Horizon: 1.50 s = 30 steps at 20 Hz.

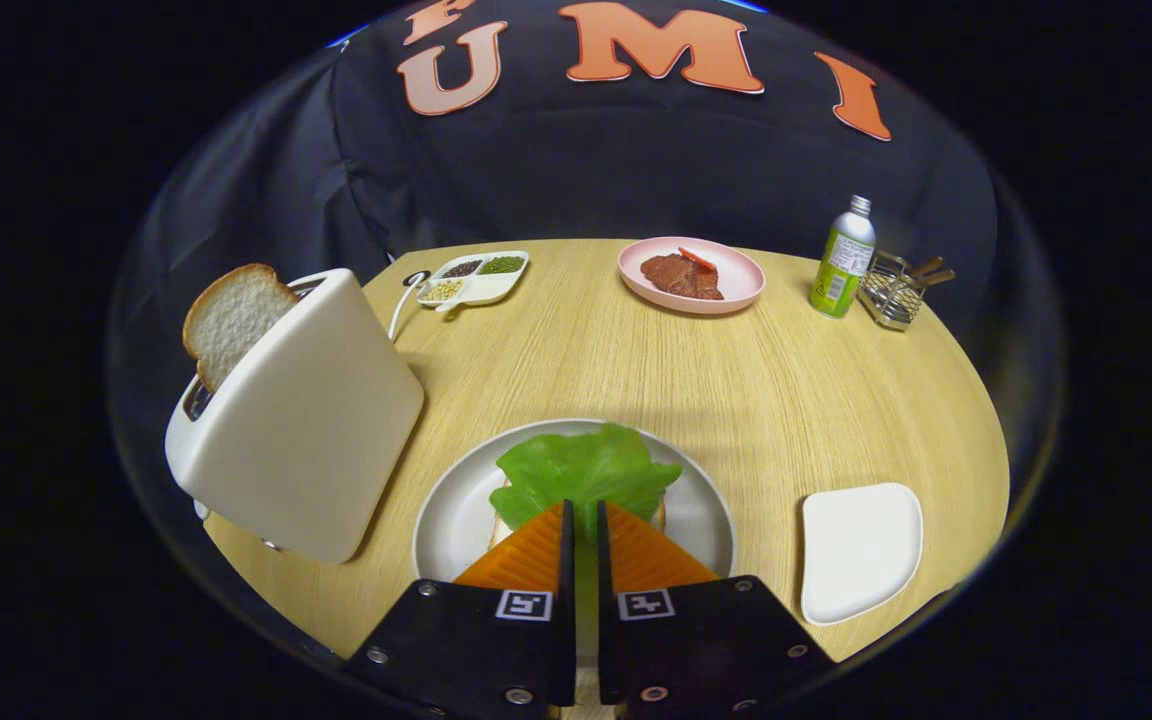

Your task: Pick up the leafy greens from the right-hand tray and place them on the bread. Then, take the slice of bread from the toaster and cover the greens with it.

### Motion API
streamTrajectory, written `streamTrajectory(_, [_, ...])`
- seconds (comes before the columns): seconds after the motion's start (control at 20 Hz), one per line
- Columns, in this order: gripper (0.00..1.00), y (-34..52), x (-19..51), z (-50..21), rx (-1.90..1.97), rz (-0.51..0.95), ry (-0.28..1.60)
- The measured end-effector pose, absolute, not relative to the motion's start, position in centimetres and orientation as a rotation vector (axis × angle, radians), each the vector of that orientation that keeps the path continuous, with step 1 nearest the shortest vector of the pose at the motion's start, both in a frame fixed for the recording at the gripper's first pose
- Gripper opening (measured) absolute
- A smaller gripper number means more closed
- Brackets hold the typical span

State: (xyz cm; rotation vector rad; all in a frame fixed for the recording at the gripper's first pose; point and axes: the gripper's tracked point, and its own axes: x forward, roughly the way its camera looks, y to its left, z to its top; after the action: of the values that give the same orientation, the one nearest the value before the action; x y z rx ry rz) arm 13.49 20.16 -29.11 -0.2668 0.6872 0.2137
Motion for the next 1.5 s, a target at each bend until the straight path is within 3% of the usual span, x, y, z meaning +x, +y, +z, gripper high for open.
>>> streamTrajectory(0.15, [0.18, 20.0, 13.4, -28.8, -0.247, 0.188, 0.686])
streamTrajectory(0.3, [0.69, 20.2, 13.1, -27.4, -0.242, 0.150, 0.669])
streamTrajectory(0.4, [0.91, 21.0, 12.9, -25.6, -0.252, 0.137, 0.632])
streamTrajectory(0.45, [0.96, 21.7, 13.0, -24.7, -0.257, 0.136, 0.610])
streamTrajectory(1.1, [0.98, 38.9, 10.6, -15.9, -0.230, 0.288, 0.398])
streamTrajectory(1.5, [0.98, 44.7, 10.5, -18.5, -0.294, 0.314, 0.382])
